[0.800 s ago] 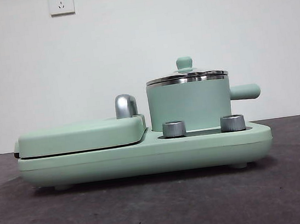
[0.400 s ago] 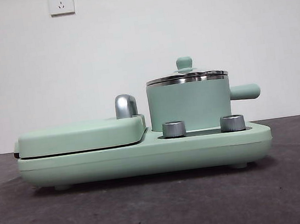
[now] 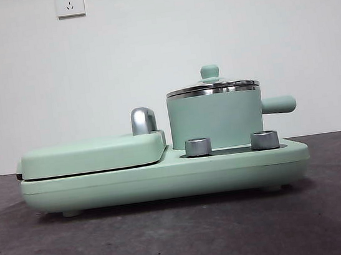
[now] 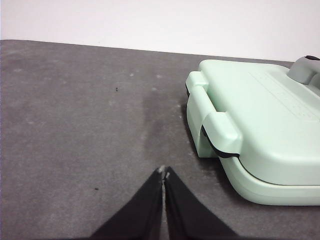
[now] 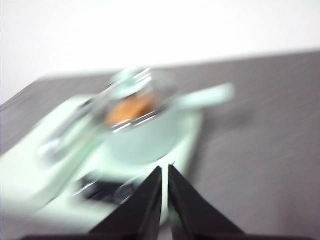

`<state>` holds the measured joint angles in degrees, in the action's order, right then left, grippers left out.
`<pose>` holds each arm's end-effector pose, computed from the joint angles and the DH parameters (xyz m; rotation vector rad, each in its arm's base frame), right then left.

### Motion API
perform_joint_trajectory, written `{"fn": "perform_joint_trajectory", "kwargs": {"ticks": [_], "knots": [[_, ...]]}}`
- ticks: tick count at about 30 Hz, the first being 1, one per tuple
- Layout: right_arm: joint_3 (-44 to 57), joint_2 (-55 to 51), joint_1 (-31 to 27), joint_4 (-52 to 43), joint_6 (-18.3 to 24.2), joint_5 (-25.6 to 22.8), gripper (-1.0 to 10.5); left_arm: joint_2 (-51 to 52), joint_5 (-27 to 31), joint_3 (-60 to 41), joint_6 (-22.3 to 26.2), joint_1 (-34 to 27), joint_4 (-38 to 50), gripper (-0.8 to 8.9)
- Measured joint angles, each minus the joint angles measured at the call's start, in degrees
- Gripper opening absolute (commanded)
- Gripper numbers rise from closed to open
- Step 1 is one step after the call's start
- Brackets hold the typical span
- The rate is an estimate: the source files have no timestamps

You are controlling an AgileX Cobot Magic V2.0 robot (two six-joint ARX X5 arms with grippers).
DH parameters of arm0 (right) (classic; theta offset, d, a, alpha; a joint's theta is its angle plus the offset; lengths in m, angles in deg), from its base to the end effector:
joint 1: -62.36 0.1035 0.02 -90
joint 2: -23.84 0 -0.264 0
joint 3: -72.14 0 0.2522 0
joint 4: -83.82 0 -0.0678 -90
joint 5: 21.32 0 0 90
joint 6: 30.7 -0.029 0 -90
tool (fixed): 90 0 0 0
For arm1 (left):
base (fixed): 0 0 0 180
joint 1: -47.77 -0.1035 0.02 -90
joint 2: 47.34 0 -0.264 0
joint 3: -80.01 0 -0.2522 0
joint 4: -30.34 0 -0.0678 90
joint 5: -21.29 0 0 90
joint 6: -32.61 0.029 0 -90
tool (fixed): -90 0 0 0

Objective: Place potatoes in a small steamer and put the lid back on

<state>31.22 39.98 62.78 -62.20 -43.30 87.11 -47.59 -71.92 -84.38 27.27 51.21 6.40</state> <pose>0.0894 0.0098 0.2674 0.2427 0.1948 0.3096 0.0946 -0.0073 0.1570 -0.0926 0.1551 -0.1088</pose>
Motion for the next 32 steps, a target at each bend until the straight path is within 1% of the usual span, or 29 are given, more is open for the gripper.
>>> {"fn": "perform_joint_trajectory", "kwargs": {"ticks": [2, 4, 8, 11, 13, 15, 17, 23, 32], "knots": [[6.88, -3.52, -3.04, -8.74, 0.24, -3.96, 0.2, 0.0, 0.02, 0.0, 0.0, 0.0, 0.0, 0.06], [12.37, -6.12, -4.35, -14.38, 0.52, -7.48, 0.2, -0.02, 0.0, 0.0, 0.0, 0.0, 0.0, 0.06], [20.57, -10.8, -3.28, -14.97, 0.81, -14.29, 0.2, 0.0, 0.0, 0.0, 0.0, 0.0, -0.02, 0.06], [23.67, -12.76, -0.96, -14.71, 0.83, -18.69, 0.2, -0.02, 0.0, 0.0, 0.0, 0.0, 0.0, 0.06], [24.83, -13.7, 0.63, -14.84, 1.2, -20.44, 0.2, 0.0, 0.0, 0.0, 0.0, 0.0, -0.02, 0.06], [25.9, -14.8, 1.97, -14.91, 1.99, -21.27, 0.2, -0.02, 0.0, 0.0, 0.0, 0.0, -0.02, 0.06], [26.23, -15.91, 2.8, -12.46, 3.06, -21.44, 0.2, -0.02, 0.0, 0.0, 0.0, 0.0, -0.02, 0.06], [26.21, -15.89, 3.13, -10.6, 6.34, -20.11, 0.2, 0.0, 0.02, 0.0, 0.0, 0.0, -0.02, 0.06], [26.21, -15.89, 3.13, -10.64, 7.45, -19.98, 0.2, 0.0, 0.02, 0.0, 0.0, 0.0, -0.02, 0.06]]}}
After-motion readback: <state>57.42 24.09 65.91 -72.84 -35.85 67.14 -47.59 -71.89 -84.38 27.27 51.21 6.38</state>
